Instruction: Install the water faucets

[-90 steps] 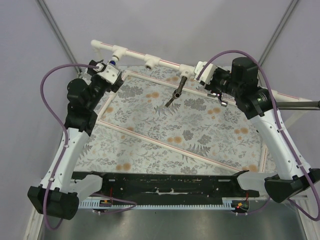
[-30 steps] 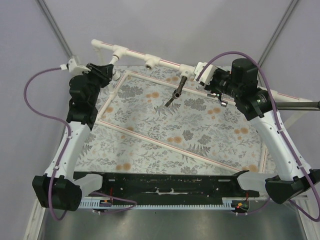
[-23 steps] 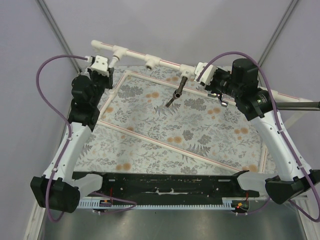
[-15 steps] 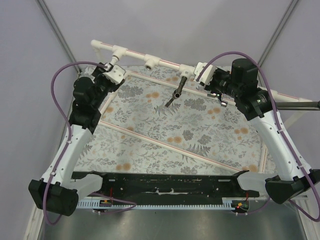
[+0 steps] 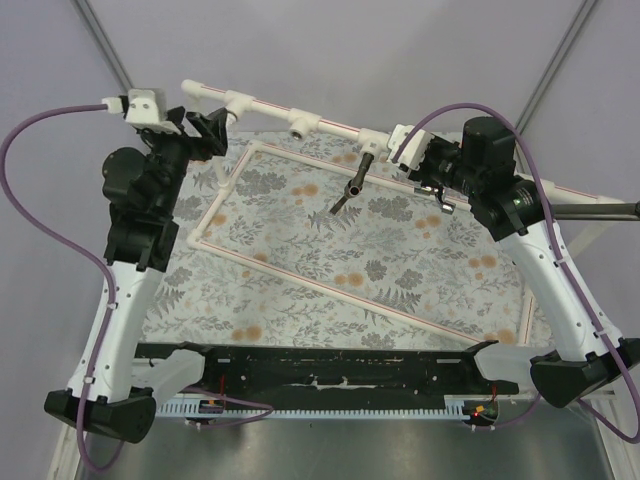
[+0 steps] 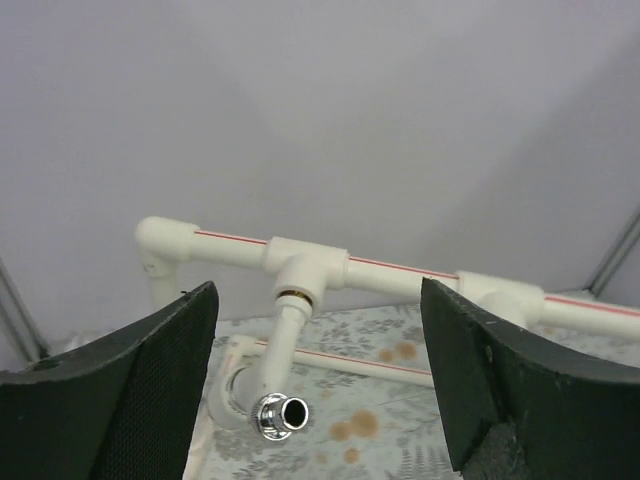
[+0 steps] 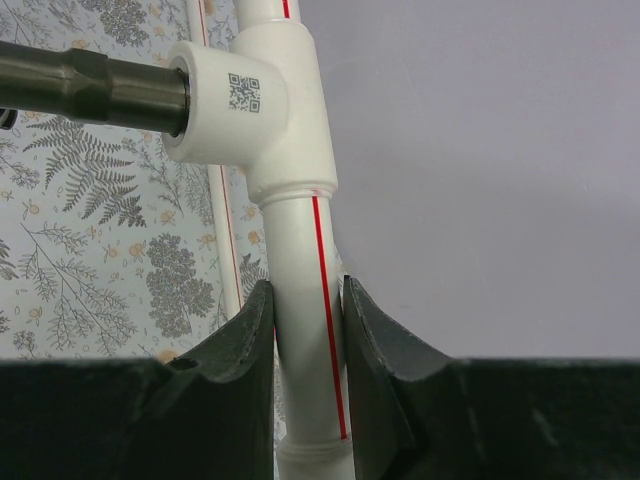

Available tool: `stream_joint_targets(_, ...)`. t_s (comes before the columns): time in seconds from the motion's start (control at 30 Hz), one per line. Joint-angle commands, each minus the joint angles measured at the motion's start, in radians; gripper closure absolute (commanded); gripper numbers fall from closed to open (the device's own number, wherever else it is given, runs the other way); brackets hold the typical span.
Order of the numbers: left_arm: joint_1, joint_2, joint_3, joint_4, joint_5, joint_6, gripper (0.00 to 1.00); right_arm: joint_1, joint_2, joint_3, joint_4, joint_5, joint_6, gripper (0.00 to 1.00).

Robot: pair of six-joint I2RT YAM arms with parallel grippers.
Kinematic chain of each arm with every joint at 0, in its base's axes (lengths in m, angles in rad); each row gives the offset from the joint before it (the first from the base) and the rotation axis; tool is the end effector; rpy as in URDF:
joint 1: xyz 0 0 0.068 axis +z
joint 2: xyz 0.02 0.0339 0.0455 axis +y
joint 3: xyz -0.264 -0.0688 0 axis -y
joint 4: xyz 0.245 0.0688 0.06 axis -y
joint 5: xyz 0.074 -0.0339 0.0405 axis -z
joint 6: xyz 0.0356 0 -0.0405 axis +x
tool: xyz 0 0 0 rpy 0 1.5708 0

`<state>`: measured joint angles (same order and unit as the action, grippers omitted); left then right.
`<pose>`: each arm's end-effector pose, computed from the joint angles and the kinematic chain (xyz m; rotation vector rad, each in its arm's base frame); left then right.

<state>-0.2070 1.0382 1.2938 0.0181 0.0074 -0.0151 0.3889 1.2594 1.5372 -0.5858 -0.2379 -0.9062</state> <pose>0.2087 -0.0441 0.4906 0.1308 1.2930 -0.1948 0.2390 0.1070 0.4568 -1.2549 1.3890 -0.1333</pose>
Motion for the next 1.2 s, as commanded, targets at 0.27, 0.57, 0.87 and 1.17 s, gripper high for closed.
stream_joint_targets(0.27, 0.282, -0.070, -0.051, -0.236, 0.054, -1.144, 0.16, -0.002, 0.037, -0.057, -0.121, 0.011, 0.049, 1.00)
stream_joint_targets(0.57, 0.324, 0.029, -0.232, 0.024, 0.255, -1.591, 0.15, 0.001, 0.023, -0.066, -0.115, 0.017, 0.047, 1.00)
stream_joint_targets(0.87, 0.273, 0.155, -0.244, 0.157, 0.325, -1.675, 0.19, 0.001, 0.025, -0.063, -0.115, 0.028, 0.046, 1.00)
stream_joint_targets(1.17, 0.279, 0.260, -0.272, 0.388, 0.318, -1.648, 0.72, 0.001, 0.017, -0.065, -0.115, 0.029, 0.044, 1.00)
